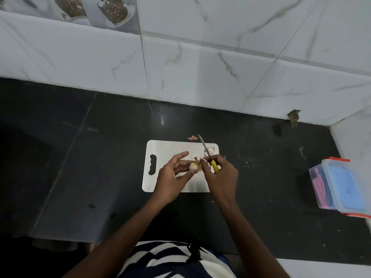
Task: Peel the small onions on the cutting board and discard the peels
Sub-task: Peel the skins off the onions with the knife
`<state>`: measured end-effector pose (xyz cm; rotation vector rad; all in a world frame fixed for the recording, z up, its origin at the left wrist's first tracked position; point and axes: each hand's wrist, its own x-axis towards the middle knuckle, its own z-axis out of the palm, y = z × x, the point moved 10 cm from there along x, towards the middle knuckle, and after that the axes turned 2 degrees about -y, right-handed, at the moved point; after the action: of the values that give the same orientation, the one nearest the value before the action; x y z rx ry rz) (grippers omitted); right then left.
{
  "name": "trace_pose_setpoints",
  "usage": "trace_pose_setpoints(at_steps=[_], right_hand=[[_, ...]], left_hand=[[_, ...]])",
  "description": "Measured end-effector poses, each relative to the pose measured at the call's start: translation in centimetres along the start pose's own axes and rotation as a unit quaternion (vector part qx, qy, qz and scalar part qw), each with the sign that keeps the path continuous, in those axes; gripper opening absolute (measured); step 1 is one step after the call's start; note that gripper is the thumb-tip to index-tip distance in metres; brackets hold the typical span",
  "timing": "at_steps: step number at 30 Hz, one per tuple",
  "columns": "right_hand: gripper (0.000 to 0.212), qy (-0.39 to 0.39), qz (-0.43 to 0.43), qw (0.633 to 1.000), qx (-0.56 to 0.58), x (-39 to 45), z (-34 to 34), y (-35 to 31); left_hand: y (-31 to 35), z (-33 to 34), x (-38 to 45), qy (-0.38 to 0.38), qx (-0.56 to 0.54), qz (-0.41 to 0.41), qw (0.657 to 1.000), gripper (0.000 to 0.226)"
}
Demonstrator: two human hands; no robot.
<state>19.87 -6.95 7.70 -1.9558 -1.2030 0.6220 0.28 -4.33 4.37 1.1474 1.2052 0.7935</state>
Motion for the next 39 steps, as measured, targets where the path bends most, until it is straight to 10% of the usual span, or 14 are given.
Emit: trace_pose_setpoints(at_steps=[16, 30, 39], right_hand=[[0.044, -0.075, 0.108, 0.973, -0.192, 5.4, -0.9, 5.5], [0.032, -0.166, 0.107, 0.963, 0.186, -0.8, 3.3, 0.3], [0.041, -0.181, 0.023, 0.979, 0.089, -1.0, 2.5, -2.1]], left_hand=[[0.1, 0.4, 0.3, -0.015, -0.085, 0.026, 0.996, 0.039], [0.8, 0.5, 0.7, -0.023, -0.161, 0.002, 0.987, 0.035], [0.3, 0.3, 0.5, -0.024, -0.219, -0.027, 0.975, 0.035]])
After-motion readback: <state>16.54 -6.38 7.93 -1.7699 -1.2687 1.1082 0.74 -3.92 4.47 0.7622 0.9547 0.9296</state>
